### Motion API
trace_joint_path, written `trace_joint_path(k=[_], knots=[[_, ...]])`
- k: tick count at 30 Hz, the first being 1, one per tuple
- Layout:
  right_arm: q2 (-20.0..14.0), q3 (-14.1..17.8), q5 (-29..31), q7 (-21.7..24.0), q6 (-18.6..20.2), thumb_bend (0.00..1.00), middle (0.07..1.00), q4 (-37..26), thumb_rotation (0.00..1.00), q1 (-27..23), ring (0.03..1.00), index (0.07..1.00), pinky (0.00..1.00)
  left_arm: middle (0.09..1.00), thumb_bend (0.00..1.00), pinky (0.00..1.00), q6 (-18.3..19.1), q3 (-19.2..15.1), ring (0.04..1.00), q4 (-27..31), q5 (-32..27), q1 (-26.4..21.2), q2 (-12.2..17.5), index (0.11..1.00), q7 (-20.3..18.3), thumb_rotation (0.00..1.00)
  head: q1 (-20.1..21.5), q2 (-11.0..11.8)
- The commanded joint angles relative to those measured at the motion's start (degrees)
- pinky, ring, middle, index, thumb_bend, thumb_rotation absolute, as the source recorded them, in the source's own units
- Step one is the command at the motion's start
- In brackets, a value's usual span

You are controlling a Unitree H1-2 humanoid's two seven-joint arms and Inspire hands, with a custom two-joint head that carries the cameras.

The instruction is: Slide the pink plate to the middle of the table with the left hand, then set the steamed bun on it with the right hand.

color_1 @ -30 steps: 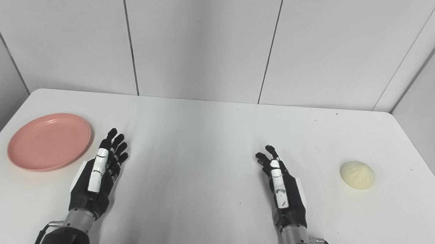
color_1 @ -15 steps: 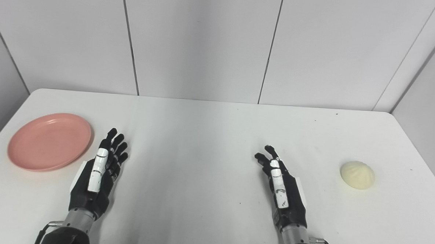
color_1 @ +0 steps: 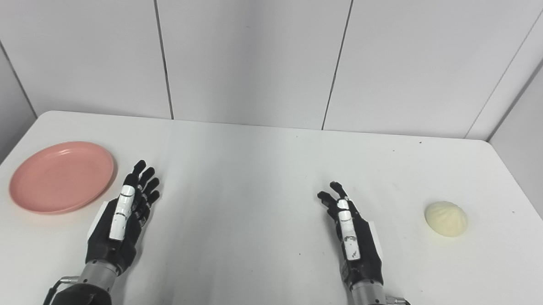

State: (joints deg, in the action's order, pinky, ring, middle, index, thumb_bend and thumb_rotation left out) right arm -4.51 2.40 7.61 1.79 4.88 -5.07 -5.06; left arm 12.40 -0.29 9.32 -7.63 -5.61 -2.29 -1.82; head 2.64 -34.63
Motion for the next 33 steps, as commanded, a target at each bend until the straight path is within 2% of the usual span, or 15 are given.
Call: trace_joint_path(k=[1, 14, 33], knots=[[-0.24, -0.14, 0.04, 0.72, 0.55, 0.79, 0.800, -1.84, 0.94, -1.77, 0.870, 0.882, 0.94, 1.000, 0.70, 1.00, -0.55, 0.10, 0.991, 1.86, -0.36, -2.18, -0.13, 1.000, -0.26, 0.90, -0.01, 0.02], [-0.33, -0.29, -0.14, 0.63, 1.87, 0.79, 0.808, -2.63, 0.95, -1.71, 0.886, 0.890, 0.95, 1.000, 0.70, 1.00, -0.66, 0.02, 0.991, 1.61, -0.38, -2.24, -0.22, 1.000, -0.23, 0.90, -0.04, 0.12], [-0.28, -0.21, 0.02, 0.77, 1.29, 0.78, 0.803, -2.20, 0.94, -1.70, 0.880, 0.891, 0.94, 1.000, 0.70, 1.00, -0.50, -0.01, 0.988, 1.82, -0.23, -2.19, -0.24, 1.000, -0.16, 0.90, 0.02, -0.03]])
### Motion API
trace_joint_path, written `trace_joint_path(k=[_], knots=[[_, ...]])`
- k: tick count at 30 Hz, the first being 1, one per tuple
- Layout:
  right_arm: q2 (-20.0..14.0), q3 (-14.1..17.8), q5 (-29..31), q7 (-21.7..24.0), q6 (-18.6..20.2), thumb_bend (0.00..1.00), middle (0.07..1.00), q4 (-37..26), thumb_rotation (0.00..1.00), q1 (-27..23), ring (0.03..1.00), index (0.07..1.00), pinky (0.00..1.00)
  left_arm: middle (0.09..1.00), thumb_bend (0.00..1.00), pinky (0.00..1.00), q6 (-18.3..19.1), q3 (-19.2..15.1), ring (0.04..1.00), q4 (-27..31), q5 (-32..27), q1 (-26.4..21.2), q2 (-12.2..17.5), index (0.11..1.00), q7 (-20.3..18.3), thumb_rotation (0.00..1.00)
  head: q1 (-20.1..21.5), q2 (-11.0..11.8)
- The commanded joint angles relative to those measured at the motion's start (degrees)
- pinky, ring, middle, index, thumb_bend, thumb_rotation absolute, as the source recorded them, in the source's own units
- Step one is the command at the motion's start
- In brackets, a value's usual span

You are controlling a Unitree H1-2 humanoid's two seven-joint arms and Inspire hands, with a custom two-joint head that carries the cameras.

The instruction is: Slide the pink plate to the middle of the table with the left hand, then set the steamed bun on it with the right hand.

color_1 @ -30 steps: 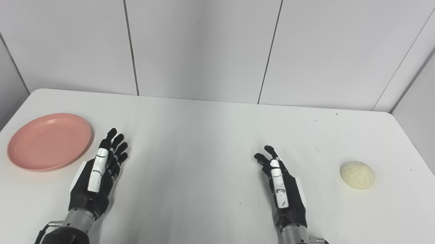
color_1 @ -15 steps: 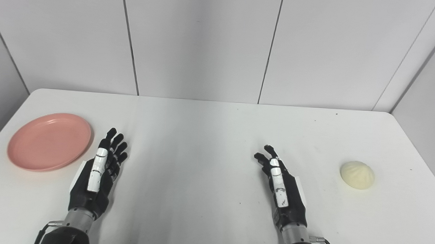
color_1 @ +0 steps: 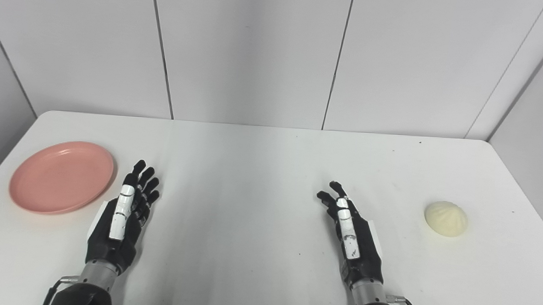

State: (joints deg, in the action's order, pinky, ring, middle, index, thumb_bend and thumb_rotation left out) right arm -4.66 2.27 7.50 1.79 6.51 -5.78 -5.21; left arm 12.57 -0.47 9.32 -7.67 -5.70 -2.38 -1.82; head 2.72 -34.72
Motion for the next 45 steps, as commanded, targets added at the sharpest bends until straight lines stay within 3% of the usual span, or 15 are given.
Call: trace_joint_path(k=[1, 12, 25, 33, 45], knots=[[-0.16, -0.11, 0.14, 0.81, -0.25, 0.78, 0.803, -1.56, 0.94, -1.53, 0.880, 0.891, 0.94, 1.000, 0.70, 1.00, -0.69, 0.18, 0.988, 1.81, -0.19, -2.10, -0.14, 1.000, -0.18, 0.91, -0.05, 0.07], [-0.09, -0.01, 0.16, 0.69, -0.27, 0.78, 0.808, -1.53, 0.94, -1.56, 0.881, 0.889, 0.95, 1.000, 0.70, 1.00, -0.76, 0.31, 0.987, 1.74, -0.03, -2.11, -0.04, 1.000, -0.29, 0.91, -0.13, 0.20], [0.96, 1.19, 1.59, 0.78, -7.90, 0.87, 0.873, 1.56, 0.90, -1.64, 0.878, 0.876, 0.92, 1.000, 0.70, 1.00, -0.87, 0.23, 0.989, 1.33, -0.33, -2.25, 0.12, 1.000, -0.56, 0.91, -0.07, 0.36], [0.85, 1.23, 2.47, 1.19, -8.77, 0.88, 0.943, 2.16, 0.90, -1.64, 0.934, 0.916, 0.95, 1.000, 0.71, 1.00, -0.75, 0.11, 0.987, 1.33, -0.43, -2.25, -0.04, 1.000, -0.37, 0.90, -0.11, 0.36], [1.15, 1.34, 1.88, 0.65, -10.49, 0.84, 0.948, 2.16, 0.90, -1.49, 0.939, 0.929, 0.96, 1.000, 0.70, 1.00, -0.75, 0.22, 0.988, 1.55, -0.33, -2.14, 0.06, 1.000, -0.49, 0.90, -0.11, 0.17]])
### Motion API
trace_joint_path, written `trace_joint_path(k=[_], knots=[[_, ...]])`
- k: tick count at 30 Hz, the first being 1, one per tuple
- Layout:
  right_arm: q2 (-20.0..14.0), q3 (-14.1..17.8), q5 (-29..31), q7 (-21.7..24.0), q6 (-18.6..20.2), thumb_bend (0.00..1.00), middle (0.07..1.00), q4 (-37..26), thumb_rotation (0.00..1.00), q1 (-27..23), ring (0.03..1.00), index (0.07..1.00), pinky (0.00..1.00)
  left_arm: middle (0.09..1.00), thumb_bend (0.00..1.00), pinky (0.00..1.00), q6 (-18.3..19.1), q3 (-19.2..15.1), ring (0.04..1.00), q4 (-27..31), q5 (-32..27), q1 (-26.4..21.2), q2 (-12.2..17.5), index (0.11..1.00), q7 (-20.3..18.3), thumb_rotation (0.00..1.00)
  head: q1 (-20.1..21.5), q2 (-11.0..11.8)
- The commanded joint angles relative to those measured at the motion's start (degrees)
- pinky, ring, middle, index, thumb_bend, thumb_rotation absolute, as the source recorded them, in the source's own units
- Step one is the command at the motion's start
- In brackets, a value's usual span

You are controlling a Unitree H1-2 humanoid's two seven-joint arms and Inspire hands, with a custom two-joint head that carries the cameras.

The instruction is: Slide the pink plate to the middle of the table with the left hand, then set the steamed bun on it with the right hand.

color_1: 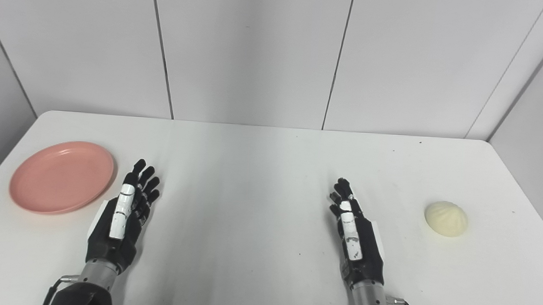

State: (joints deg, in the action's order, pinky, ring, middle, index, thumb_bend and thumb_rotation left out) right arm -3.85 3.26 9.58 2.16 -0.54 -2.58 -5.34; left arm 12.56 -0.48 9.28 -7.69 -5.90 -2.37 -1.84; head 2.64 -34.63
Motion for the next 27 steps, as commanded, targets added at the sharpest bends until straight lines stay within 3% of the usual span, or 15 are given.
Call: trace_joint_path(k=[1, 27], knots=[[0.36, 0.37, -0.20, 0.26, -3.56, 0.84, 0.948, -1.03, 0.90, -1.36, 0.939, 0.929, 0.96, 1.000, 0.70, 1.00, -0.71, 0.22, 0.988, 1.65, -0.32, -1.93, 0.02, 1.000, -0.43, 0.90, -0.02, 0.08], [1.13, 1.03, -0.17, -0.02, -4.60, 0.82, 0.928, -1.09, 0.88, -1.42, 0.932, 0.912, 0.95, 1.000, 0.70, 1.00, -0.54, 0.05, 0.995, 1.84, -0.91, -2.00, -0.10, 1.000, -0.24, 0.90, 0.02, -0.04]])
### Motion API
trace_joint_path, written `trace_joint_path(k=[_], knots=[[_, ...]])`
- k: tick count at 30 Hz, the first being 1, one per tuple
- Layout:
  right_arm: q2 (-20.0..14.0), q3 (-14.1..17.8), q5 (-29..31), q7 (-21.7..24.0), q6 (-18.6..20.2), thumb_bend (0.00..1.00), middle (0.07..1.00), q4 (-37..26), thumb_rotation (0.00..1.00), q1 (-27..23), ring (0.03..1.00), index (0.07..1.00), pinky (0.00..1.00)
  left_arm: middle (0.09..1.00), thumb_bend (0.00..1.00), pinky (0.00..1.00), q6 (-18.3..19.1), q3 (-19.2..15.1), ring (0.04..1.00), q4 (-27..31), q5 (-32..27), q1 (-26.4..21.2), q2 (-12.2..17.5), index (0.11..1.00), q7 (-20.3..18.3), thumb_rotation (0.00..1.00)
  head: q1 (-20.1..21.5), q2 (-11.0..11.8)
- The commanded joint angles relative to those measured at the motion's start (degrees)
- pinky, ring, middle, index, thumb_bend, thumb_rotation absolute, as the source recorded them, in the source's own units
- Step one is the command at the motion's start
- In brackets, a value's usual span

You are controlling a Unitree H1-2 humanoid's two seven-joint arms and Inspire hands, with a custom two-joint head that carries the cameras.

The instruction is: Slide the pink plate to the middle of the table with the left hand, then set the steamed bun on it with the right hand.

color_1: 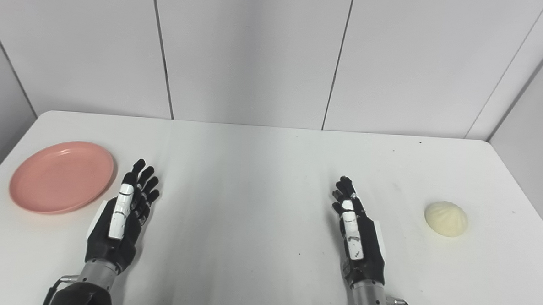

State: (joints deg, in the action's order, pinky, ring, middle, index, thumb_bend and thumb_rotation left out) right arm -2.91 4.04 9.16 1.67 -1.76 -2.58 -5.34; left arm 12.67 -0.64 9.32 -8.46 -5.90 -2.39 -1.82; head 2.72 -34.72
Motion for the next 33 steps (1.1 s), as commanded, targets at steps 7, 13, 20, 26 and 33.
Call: trace_joint_path(k=[7, 13, 20, 26, 33], knots=[[0.22, 0.20, 0.15, 0.52, -3.41, 0.83, 0.925, -1.21, 0.88, -1.44, 0.928, 0.911, 0.95, 1.000, 0.70, 1.00, -0.29, 0.26, 0.992, 2.15, -0.04, -1.94, -0.12, 1.000, -0.14, 0.90, -0.03, 0.02], [0.20, 0.23, 0.02, 0.44, -3.40, 0.83, 0.922, -1.04, 0.88, -1.54, 0.924, 0.908, 0.95, 1.000, 0.69, 1.00, -0.82, 0.36, 0.989, 1.85, 0.44, -1.96, 0.05, 1.000, -0.07, 0.90, -0.05, 0.07], [0.12, 0.13, -0.30, 0.39, -3.22, 0.82, 0.924, -1.10, 0.89, -1.59, 0.926, 0.911, 0.95, 1.000, 0.69, 1.00, -0.70, 0.31, 0.994, 1.86, 0.20, -1.98, -0.01, 1.000, -0.11, 0.89, -0.03, 0.06], [0.03, 0.09, -0.62, 0.44, -2.97, 0.83, 0.926, -1.16, 0.90, -1.58, 0.924, 0.918, 0.95, 1.000, 0.69, 1.00, -0.62, 0.27, 0.993, 1.99, 0.17, -1.98, -0.05, 1.000, -0.06, 0.90, -0.05, 0.08], [0.16, 0.17, -0.48, 0.31, -2.56, 0.84, 0.924, -1.38, 0.89, -1.56, 0.920, 0.911, 0.94, 1.000, 0.70, 1.00, -0.65, 0.23, 0.990, 1.85, 0.17, -2.00, -0.07, 1.000, 0.02, 0.89, 0.00, 0.07]])
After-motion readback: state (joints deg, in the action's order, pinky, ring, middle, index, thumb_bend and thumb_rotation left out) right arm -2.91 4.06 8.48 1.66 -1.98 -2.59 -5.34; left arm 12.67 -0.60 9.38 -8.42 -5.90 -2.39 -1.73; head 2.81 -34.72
